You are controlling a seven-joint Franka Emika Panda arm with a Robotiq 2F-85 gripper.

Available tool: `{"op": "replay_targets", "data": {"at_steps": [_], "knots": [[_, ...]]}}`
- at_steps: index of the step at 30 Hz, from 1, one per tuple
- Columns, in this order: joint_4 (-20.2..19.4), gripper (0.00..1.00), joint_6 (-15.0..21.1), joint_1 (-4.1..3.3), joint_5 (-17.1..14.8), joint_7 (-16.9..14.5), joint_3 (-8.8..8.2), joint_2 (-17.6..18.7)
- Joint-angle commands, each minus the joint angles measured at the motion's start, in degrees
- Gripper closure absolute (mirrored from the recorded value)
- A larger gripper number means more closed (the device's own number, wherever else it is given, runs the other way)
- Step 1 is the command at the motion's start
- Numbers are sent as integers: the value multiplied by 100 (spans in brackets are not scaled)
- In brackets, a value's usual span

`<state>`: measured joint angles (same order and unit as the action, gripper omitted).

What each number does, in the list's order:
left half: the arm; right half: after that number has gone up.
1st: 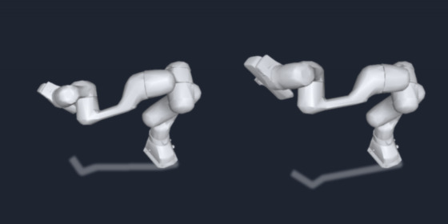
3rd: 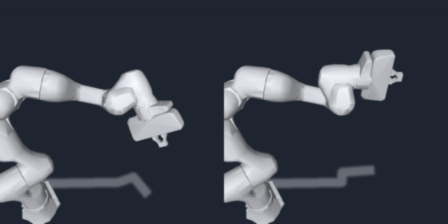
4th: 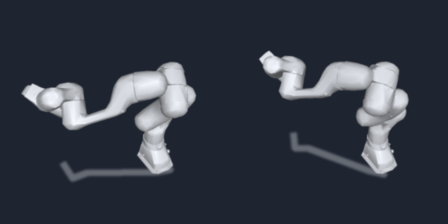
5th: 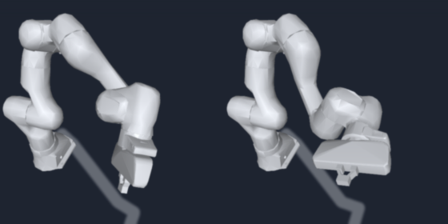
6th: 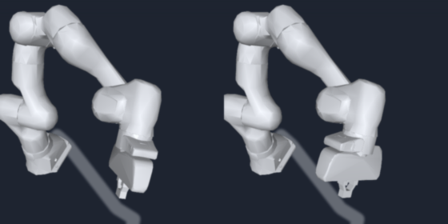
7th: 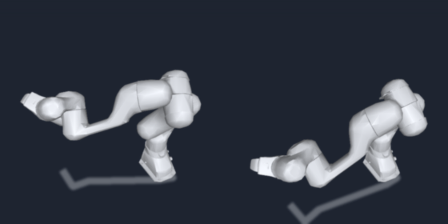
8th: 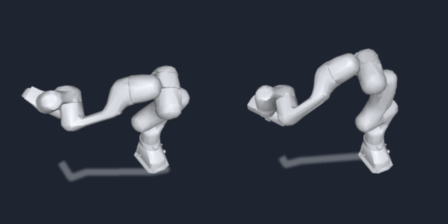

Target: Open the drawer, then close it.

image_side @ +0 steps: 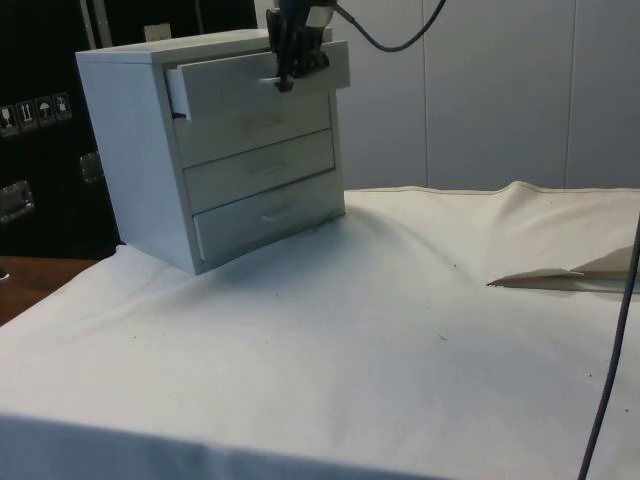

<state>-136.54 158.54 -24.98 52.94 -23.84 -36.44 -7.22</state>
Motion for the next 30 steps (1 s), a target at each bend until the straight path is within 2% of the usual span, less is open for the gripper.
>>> {"op": "replay_targets", "data": {"at_steps": [1,2,3,9,10,11,19,20,21,28,29,30], "knots": [[-11,99,-6,0,52,46,6,-11],[-74,99,-120,29,304,241,74,-160],[-103,99,-143,29,407,321,92,-195],[-189,99,-218,29,665,539,149,-304],[-97,99,-103,0,481,401,80,-120],[-195,99,-229,29,676,567,155,-309],[-252,99,-350,23,636,756,160,-395],[-235,99,-258,-6,561,670,132,-327],[-269,99,-367,23,630,768,166,-424],[-430,99,-544,29,630,882,212,-647],[-413,99,-453,-6,561,785,172,-596],[-447,99,-556,34,636,905,218,-676]]}}
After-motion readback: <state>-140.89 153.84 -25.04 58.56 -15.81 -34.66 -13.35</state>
